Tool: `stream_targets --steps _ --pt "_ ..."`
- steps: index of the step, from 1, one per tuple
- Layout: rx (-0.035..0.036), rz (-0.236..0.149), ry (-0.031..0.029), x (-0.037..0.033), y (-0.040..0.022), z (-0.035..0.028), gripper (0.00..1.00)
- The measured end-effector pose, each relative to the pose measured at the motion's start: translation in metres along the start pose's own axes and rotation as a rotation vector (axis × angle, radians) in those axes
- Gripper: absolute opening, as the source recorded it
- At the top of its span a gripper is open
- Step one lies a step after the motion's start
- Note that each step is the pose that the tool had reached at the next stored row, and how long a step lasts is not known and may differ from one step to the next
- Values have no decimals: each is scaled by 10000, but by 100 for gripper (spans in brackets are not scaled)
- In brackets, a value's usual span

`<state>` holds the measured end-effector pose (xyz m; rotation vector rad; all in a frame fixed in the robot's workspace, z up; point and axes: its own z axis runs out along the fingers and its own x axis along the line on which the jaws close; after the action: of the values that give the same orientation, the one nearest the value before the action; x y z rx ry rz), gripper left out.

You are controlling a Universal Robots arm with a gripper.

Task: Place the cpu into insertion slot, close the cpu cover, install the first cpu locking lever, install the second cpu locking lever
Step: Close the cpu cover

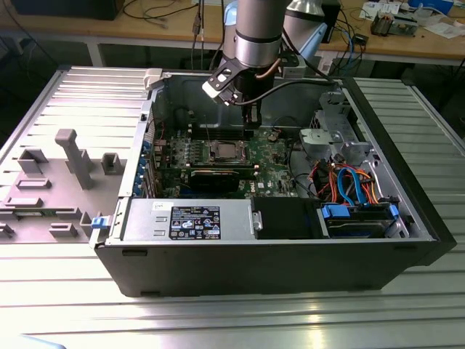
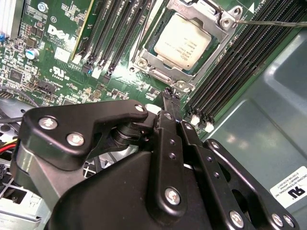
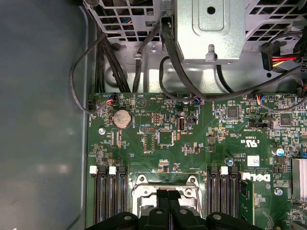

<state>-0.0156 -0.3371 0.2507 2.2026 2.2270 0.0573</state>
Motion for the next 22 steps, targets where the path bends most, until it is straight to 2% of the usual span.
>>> stream_targets --steps 9,13,17,22 --pt "0 0 0 0 -21 7 11" --pt "0 -1 3 0 -78 29 11" --pt "0 -7 3 0 -161 81 11" --pt "0 -8 2 0 -163 86 11"
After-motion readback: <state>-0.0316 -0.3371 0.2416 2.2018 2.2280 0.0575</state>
